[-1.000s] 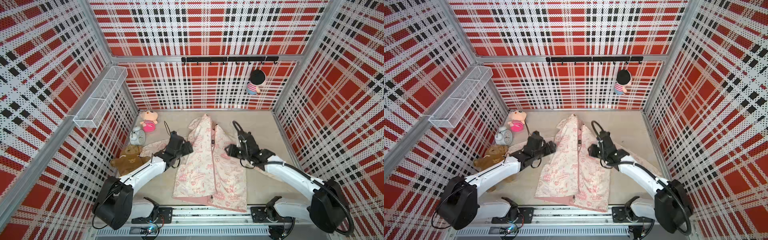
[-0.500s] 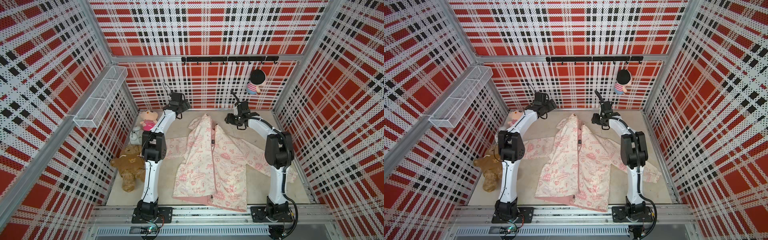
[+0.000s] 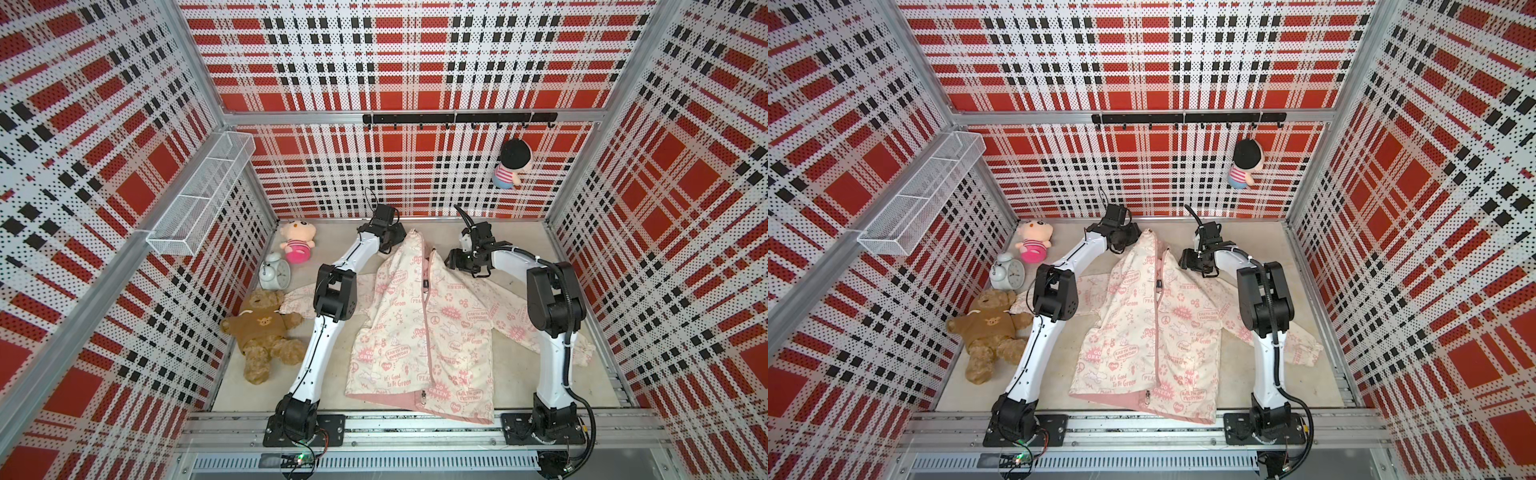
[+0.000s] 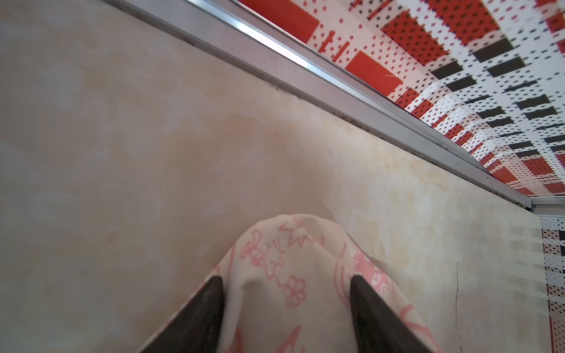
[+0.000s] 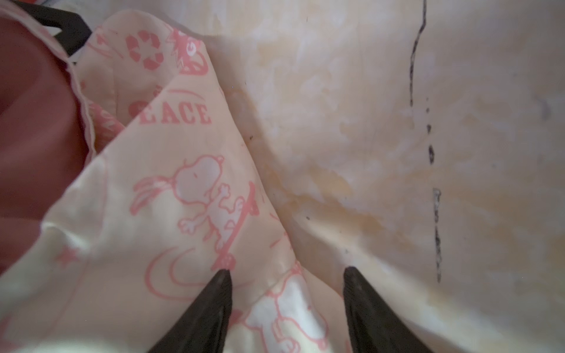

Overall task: Unzip the jacket
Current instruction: Smooth out the jacket at the center of the board.

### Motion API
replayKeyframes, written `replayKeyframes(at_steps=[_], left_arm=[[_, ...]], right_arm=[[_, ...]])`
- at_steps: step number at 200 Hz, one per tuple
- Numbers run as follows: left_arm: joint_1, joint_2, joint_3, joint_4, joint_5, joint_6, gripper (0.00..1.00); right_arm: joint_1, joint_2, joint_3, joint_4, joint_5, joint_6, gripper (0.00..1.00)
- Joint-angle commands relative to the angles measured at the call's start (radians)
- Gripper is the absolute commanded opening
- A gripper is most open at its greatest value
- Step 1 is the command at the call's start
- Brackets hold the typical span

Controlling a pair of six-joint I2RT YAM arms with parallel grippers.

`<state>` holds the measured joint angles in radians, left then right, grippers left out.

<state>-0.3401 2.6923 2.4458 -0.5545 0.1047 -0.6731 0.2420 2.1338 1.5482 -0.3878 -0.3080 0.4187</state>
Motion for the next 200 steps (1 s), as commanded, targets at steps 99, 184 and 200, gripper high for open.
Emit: replayKeyframes(at_steps=[99, 184, 200], left_arm=[[-0.031, 0.044, 0.032, -0.136, -0.095, 0.218, 0.05], [-0.088, -0.315, -0.068, 0.393, -0.092, 0.29, 0.0], [-0.107, -0.364, -0.078, 0.459, -0.092, 0.34, 0.0]], right_arm=[[0.011, -0.195, -0.05, 0.025, -0.011, -0.031, 0.56], [0.01, -0.335, -0.078, 0.077, 0.125, -0.061, 0.48], [0.004, -0.352, -0.074, 0.098, 0.135, -0.085, 0.48]])
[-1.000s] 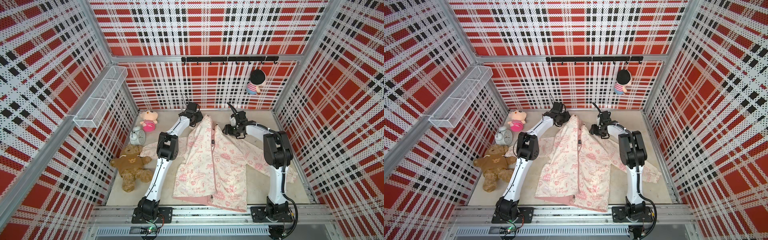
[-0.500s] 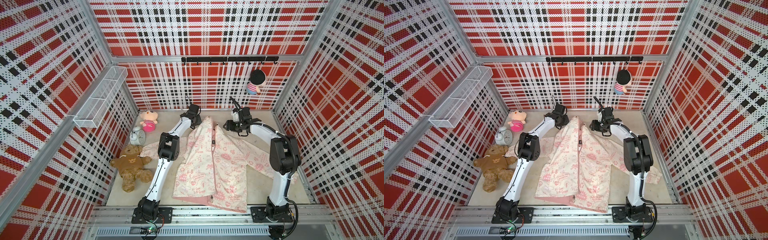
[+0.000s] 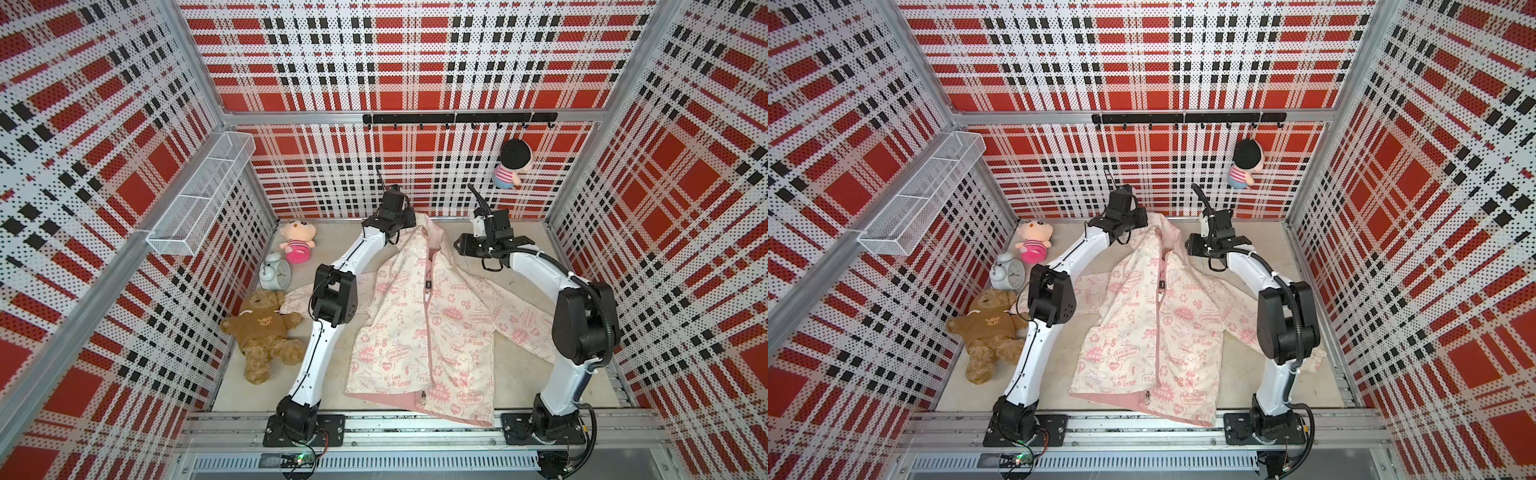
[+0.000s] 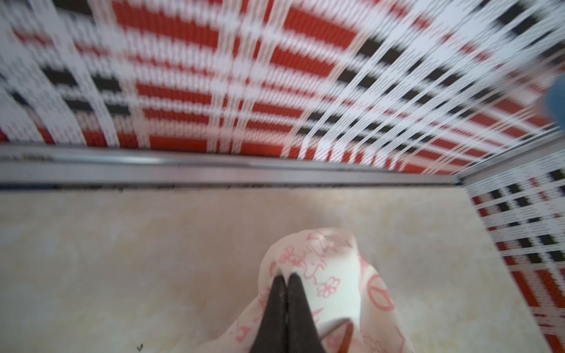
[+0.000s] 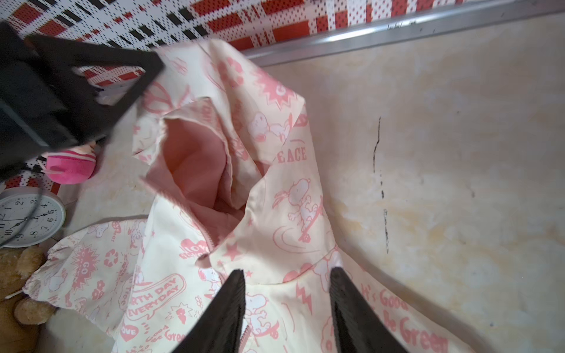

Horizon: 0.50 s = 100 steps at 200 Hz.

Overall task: Unzip the jacket
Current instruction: Smooth out the jacket at the center of the board.

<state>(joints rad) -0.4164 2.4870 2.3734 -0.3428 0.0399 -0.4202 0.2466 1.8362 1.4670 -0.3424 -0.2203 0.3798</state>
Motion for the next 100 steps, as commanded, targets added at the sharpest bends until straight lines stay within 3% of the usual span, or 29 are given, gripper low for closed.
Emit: replayKeyframes(at_steps=[1, 16, 41, 65, 77, 100], left_arm=[[-0.032, -0.161, -0.006, 0.251, -0.027, 0.089, 0.0], [-0.049, -0.187, 0.0, 0.28, -0.026, 0.104, 0.0], [-0.073, -0.215, -0.001, 0.305, -0.012, 0.116, 0.0], [-0.089, -0.227, -0.022, 0.31, 0.013, 0.169, 0.0], [-0.098, -0.23, -0.034, 0.311, 0.01, 0.197, 0.0], [-0.104, -0.225, -0.058, 0.322, -0.01, 0.234, 0.0]], right_arm=[[-0.002, -0.055, 0.007, 0.054, 0.047, -0.049, 0.48], [-0.006, -0.06, 0.017, 0.081, 0.036, -0.092, 0.5], [-0.017, -0.06, 0.029, 0.15, 0.046, -0.168, 0.65], [-0.061, -0.048, 0.045, 0.22, 0.007, -0.177, 0.73], [-0.086, -0.037, 0.072, 0.23, -0.047, -0.17, 0.84], [-0.093, -0.059, 0.053, 0.287, -0.107, -0.194, 0.85]])
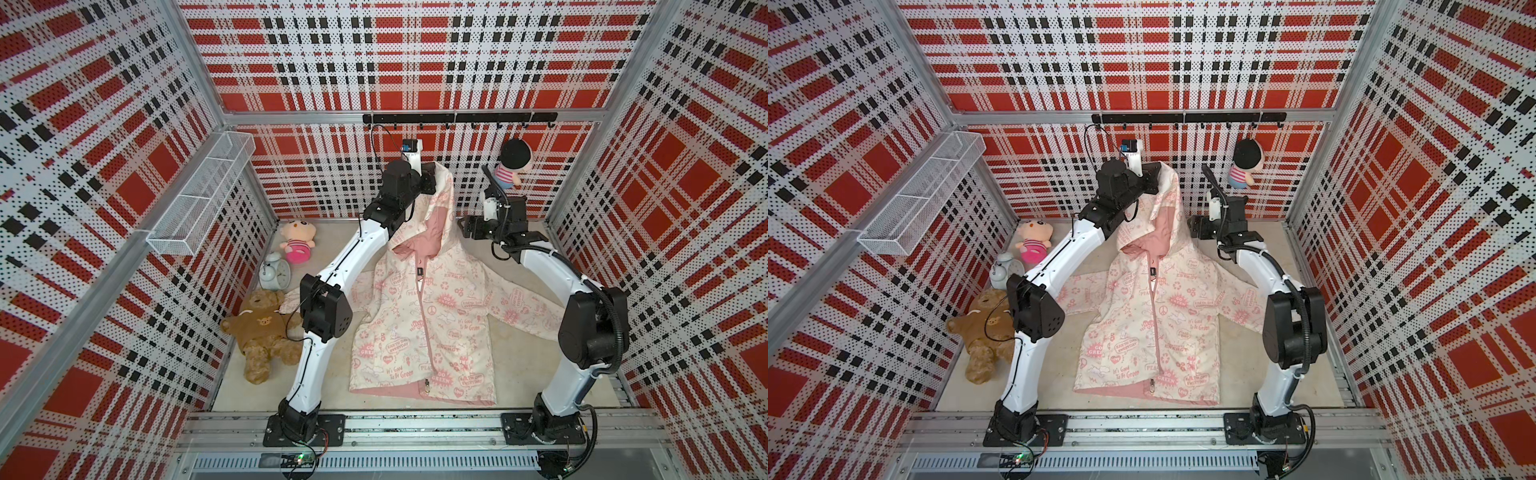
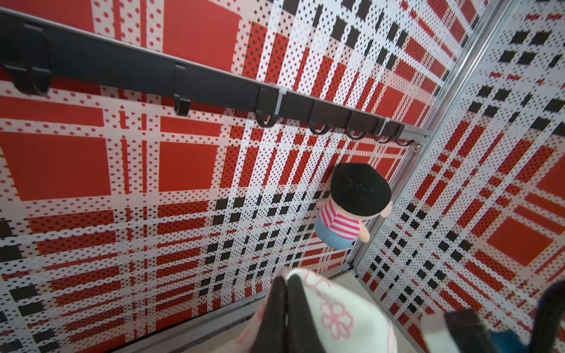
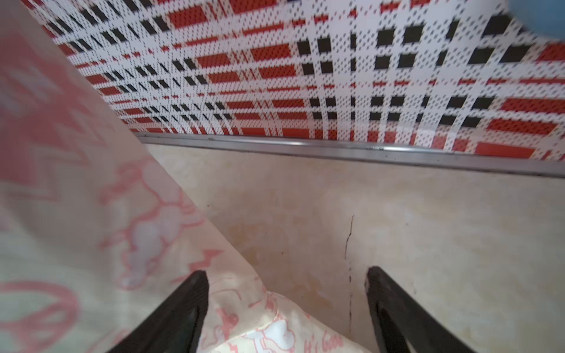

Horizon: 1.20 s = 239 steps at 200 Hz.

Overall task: Unzip the jacket
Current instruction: Smooth out the jacket at the center of the board.

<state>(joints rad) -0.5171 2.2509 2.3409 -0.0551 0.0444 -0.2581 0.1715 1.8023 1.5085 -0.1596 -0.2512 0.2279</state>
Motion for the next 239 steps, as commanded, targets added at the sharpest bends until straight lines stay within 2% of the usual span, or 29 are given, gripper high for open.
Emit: replayKeyframes(at_steps=[1, 34, 52, 55, 61, 64, 68, 76, 85, 97, 119, 138, 170, 188, 211, 239], left_arm=[[-0.004, 0.011, -0.026, 0.035, -0.016, 0.073, 0.0], [0.0, 0.066, -0.024, 0.054, -0.074, 0.13, 0.0], [0.005, 0.144, 0.029, 0.067, -0.115, 0.175, 0.01], [0.007, 0.168, 0.046, 0.068, -0.126, 0.18, 0.17], [0.01, 0.214, 0.086, 0.068, -0.16, 0.186, 0.6], [0.011, 0.239, 0.11, 0.066, -0.185, 0.192, 0.76], [0.014, 0.273, 0.146, 0.062, -0.216, 0.199, 0.88], [0.023, 0.336, 0.221, 0.048, -0.268, 0.212, 0.99], [0.037, 0.378, 0.267, 0.043, -0.318, 0.201, 0.98], [0.062, 0.365, 0.24, 0.046, -0.359, 0.141, 0.98], [0.114, 0.247, 0.062, 0.043, -0.391, 0.013, 0.98], [0.129, 0.152, -0.074, 0.01, -0.401, 0.033, 0.98], [0.132, 0.061, -0.184, -0.229, -0.423, 0.045, 0.98], [0.115, -0.058, -0.413, -0.247, -0.37, 0.023, 0.98], [0.071, -0.248, -0.744, -0.175, -0.375, -0.01, 0.95], [0.015, -0.448, -1.045, -0.139, -0.39, -0.079, 0.96]], right_arm=[[-0.017, -0.027, 0.008, 0.109, -0.077, -0.042, 0.85], [-0.018, -0.076, -0.079, 0.152, -0.066, -0.042, 0.83], [-0.018, -0.067, -0.096, 0.131, -0.065, -0.043, 0.82], [-0.018, -0.065, -0.099, 0.126, -0.065, -0.042, 0.82], [-0.018, -0.059, -0.103, 0.115, -0.061, -0.041, 0.82], [-0.018, -0.056, -0.105, 0.109, -0.059, -0.038, 0.81], [-0.017, -0.053, -0.107, 0.103, -0.059, -0.037, 0.81], [-0.017, -0.048, -0.117, 0.093, -0.057, -0.035, 0.81], [-0.016, -0.044, -0.123, 0.07, -0.042, -0.031, 0.81], [-0.017, -0.043, -0.129, 0.027, -0.019, -0.033, 0.81], [-0.017, -0.041, -0.144, -0.046, 0.038, -0.032, 0.81], [-0.018, -0.026, -0.15, -0.1, 0.079, -0.018, 0.82], [-0.018, 0.027, -0.167, -0.16, 0.129, 0.016, 0.83], [-0.018, 0.046, -0.209, -0.164, 0.135, 0.039, 0.82], [-0.011, 0.053, -0.257, -0.163, 0.085, 0.053, 0.79], [0.073, -0.015, -0.336, -0.107, 0.033, 0.007, 0.8]])
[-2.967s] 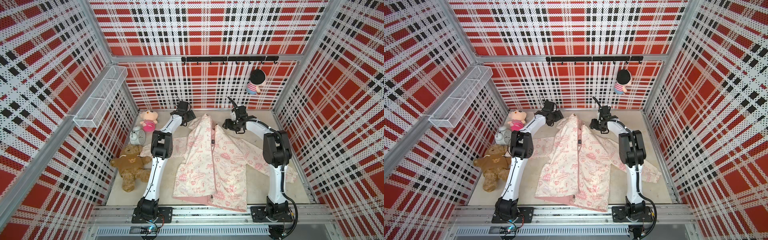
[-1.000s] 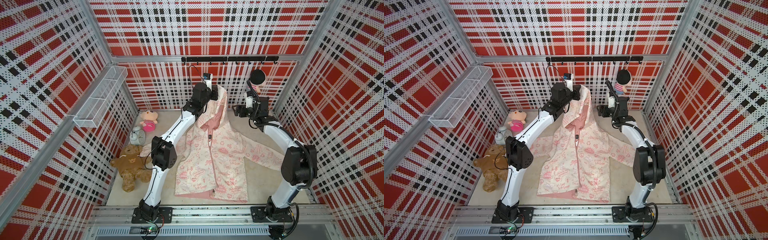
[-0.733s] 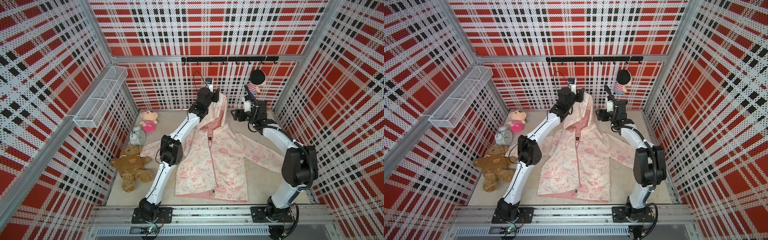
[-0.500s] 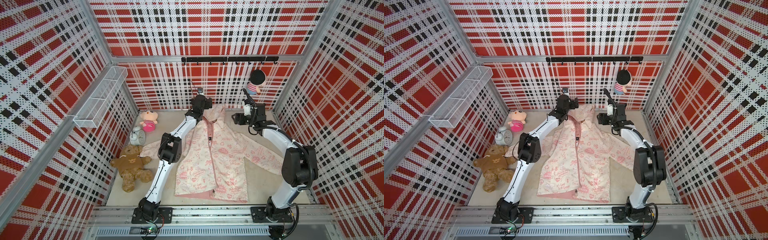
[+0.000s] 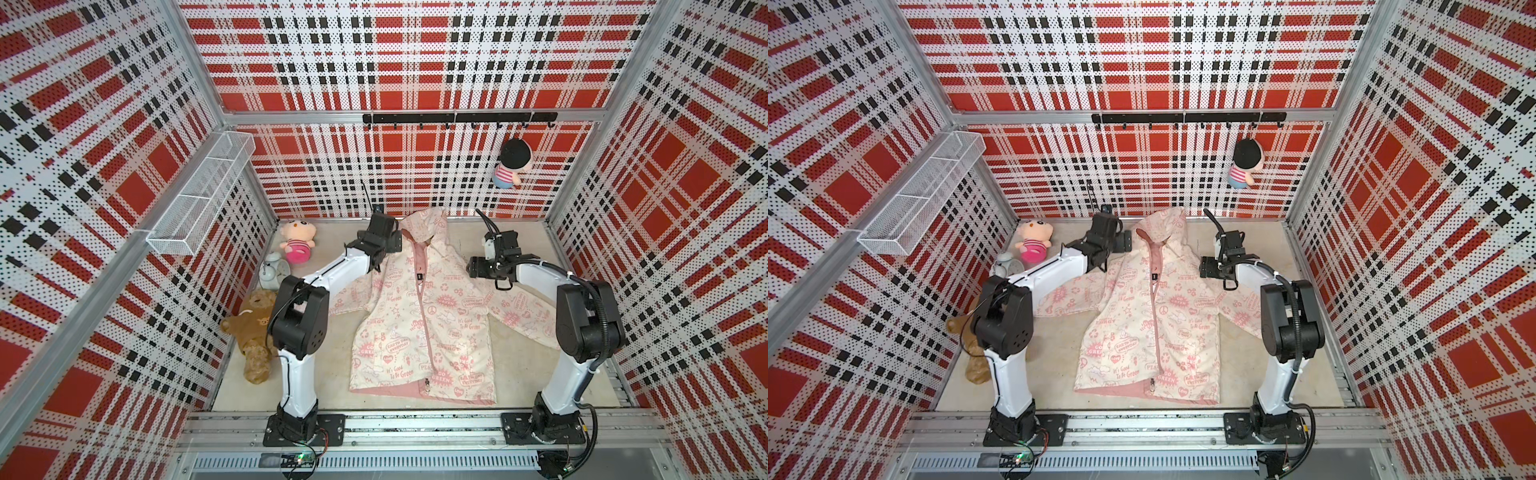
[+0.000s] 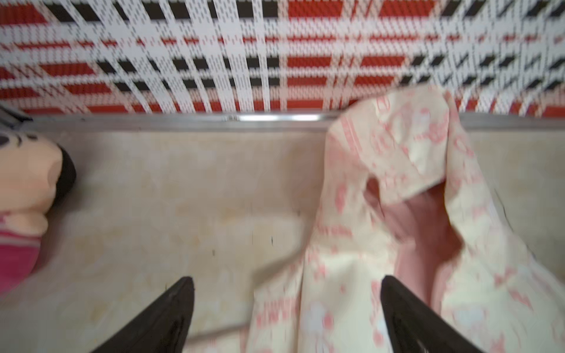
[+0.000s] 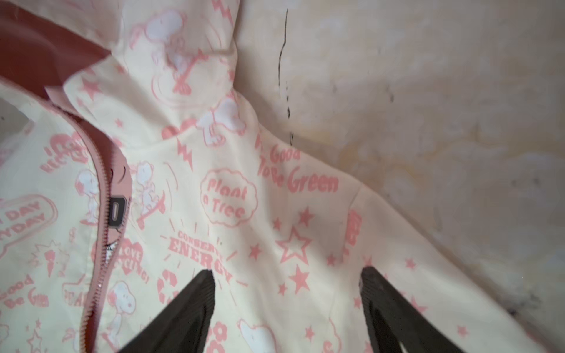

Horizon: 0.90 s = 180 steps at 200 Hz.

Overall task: Unzip the jacket
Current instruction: Smooth out the jacket at the center of the board.

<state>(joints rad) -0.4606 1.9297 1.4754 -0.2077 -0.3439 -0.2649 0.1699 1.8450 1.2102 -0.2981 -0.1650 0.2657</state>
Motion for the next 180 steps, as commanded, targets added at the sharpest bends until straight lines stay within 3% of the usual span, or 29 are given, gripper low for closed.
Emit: replayKeyframes(at_steps=[1, 33, 53, 92, 126, 180], left_arm=[[-0.043, -0.134, -0.188, 0.014, -0.003, -0.075, 0.96], [-0.052, -0.343, -0.41, 0.024, 0.017, -0.178, 0.97], [-0.046, -0.427, -0.486, 0.001, 0.008, -0.219, 0.99], [0.058, -0.491, -0.59, -0.027, 0.038, -0.326, 0.98], [0.161, -0.546, -0.67, 0.023, 0.026, -0.354, 0.98], [0.185, -0.559, -0.707, 0.084, 0.058, -0.352, 0.94]], right_arm=[[0.079, -0.06, -0.04, 0.034, -0.055, -0.032, 0.8], [0.17, -0.133, -0.128, 0.085, -0.179, 0.03, 0.81], [0.226, -0.194, -0.19, 0.093, -0.181, 0.088, 0.81], [0.366, -0.304, -0.288, 0.057, -0.13, 0.199, 0.8], [0.434, -0.403, -0.435, 0.159, -0.19, 0.359, 0.76], [0.618, -0.473, -0.53, 0.12, -0.116, 0.492, 0.73]])
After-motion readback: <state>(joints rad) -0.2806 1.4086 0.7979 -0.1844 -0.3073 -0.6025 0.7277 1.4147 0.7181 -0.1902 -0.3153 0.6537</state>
